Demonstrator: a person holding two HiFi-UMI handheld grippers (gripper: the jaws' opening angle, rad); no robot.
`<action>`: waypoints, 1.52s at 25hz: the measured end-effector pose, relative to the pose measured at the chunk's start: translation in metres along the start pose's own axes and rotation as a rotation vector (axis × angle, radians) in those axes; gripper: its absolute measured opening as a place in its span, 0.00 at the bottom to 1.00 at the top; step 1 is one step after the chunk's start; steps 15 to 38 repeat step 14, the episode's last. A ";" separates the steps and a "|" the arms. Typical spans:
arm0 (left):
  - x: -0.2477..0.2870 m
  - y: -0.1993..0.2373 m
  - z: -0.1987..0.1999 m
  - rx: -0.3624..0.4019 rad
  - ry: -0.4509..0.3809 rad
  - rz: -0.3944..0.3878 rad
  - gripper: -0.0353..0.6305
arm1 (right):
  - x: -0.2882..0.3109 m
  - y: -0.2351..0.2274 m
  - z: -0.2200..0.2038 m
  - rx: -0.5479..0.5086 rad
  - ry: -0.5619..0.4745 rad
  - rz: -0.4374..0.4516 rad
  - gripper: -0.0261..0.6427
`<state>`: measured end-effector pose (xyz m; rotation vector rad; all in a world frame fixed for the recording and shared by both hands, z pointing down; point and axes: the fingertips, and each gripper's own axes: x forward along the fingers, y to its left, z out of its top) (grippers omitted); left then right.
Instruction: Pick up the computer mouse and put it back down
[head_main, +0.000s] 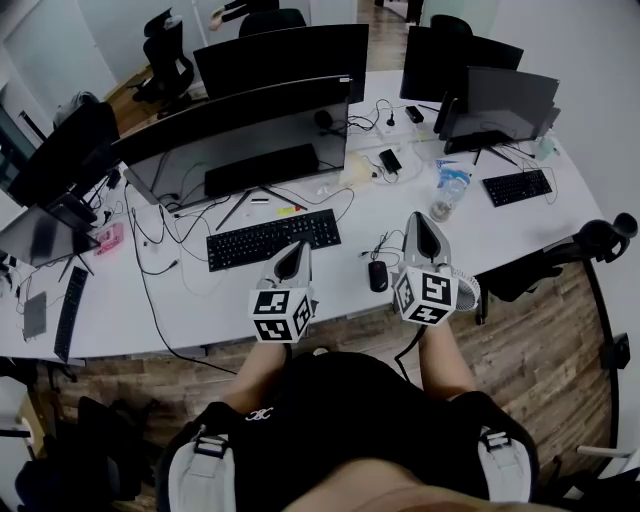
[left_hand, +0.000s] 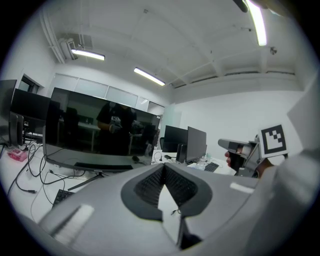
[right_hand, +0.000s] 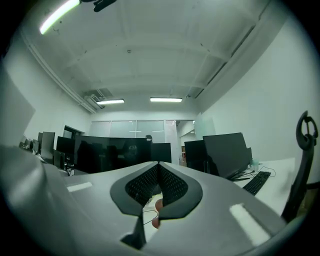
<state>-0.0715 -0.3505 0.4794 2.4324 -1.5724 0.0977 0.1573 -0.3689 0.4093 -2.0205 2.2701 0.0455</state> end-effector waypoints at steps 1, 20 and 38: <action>0.001 -0.001 0.000 0.001 0.000 -0.001 0.13 | 0.000 0.000 -0.001 -0.001 0.002 0.002 0.05; 0.004 0.002 0.002 -0.006 0.006 0.005 0.13 | 0.004 0.007 -0.006 0.020 0.030 0.033 0.05; 0.004 0.002 0.002 -0.006 0.006 0.005 0.13 | 0.004 0.007 -0.006 0.020 0.030 0.033 0.05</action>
